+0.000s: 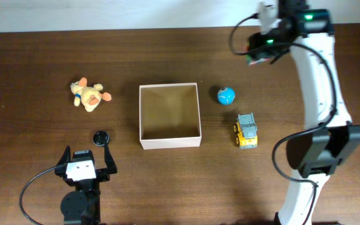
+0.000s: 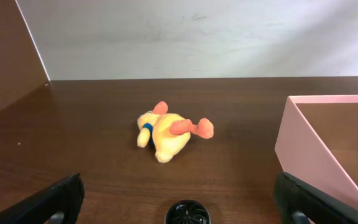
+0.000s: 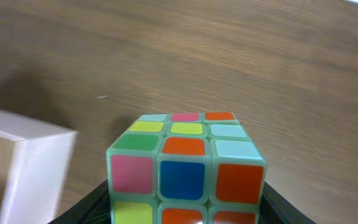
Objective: Pack container
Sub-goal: 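Lift the cube and carry it with the right gripper over the box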
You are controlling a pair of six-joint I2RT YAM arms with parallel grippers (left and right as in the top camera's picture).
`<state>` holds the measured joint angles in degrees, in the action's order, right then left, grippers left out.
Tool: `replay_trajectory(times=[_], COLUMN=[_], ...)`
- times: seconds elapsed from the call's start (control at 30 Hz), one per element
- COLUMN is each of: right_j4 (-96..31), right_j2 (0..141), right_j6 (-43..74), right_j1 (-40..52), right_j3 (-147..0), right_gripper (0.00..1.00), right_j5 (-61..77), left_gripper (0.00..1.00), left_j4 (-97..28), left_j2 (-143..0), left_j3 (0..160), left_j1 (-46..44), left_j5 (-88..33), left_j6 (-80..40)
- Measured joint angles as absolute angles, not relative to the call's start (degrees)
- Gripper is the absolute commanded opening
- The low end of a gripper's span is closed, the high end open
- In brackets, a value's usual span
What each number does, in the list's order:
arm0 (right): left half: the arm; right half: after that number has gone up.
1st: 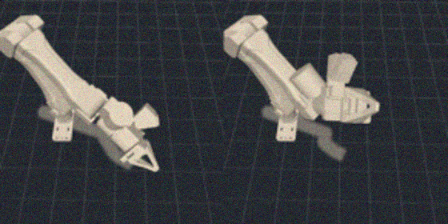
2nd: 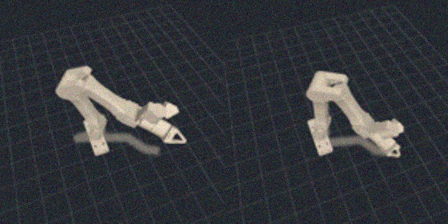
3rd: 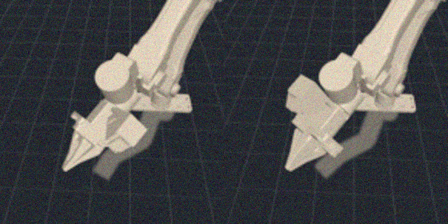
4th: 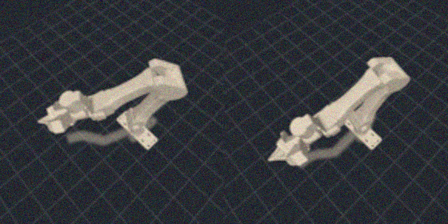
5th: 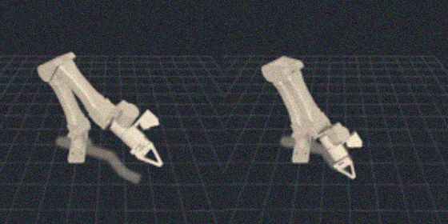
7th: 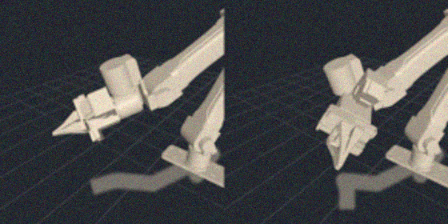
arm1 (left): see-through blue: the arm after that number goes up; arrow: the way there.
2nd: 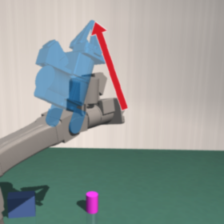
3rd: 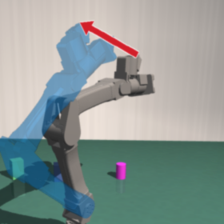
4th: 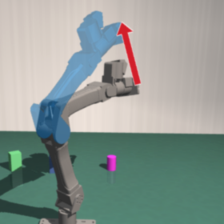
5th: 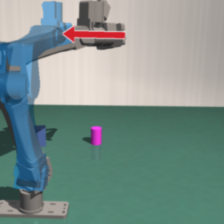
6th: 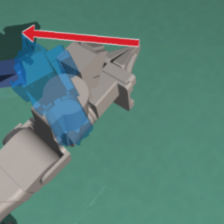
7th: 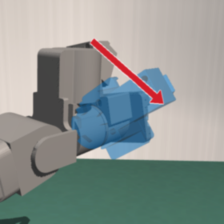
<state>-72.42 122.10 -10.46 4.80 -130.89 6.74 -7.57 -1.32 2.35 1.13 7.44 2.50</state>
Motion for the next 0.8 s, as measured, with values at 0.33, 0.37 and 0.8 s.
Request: replay_trajectory(times=[0.33, 0.37, 0.8], right_j4=[-71.55, -71.53, -73.12], right_j2=[122.1, 122.1, 122.1], right_j6=[-9.23, -8.86, -3.42], right_j1=[18.76, 19.75, 30.59], right_j3=[-130.93, -130.93, -130.93], right_gripper=[0.55, 0.55, 0.55], right_j5=[6.76, 6.74, 6.52], left_gripper=[0.99, 0.99, 0.99], left_j4=[-7.57, -7.55, -7.57], left_j2=[-1.32, -1.32, -1.32], left_j3=[2.35, 2.35, 2.35], left_j1=[1.13, 1.13, 1.13], left_j5=[7.44, 7.44, 7.44], left_j6=[2.5, 2.5, 2.5])
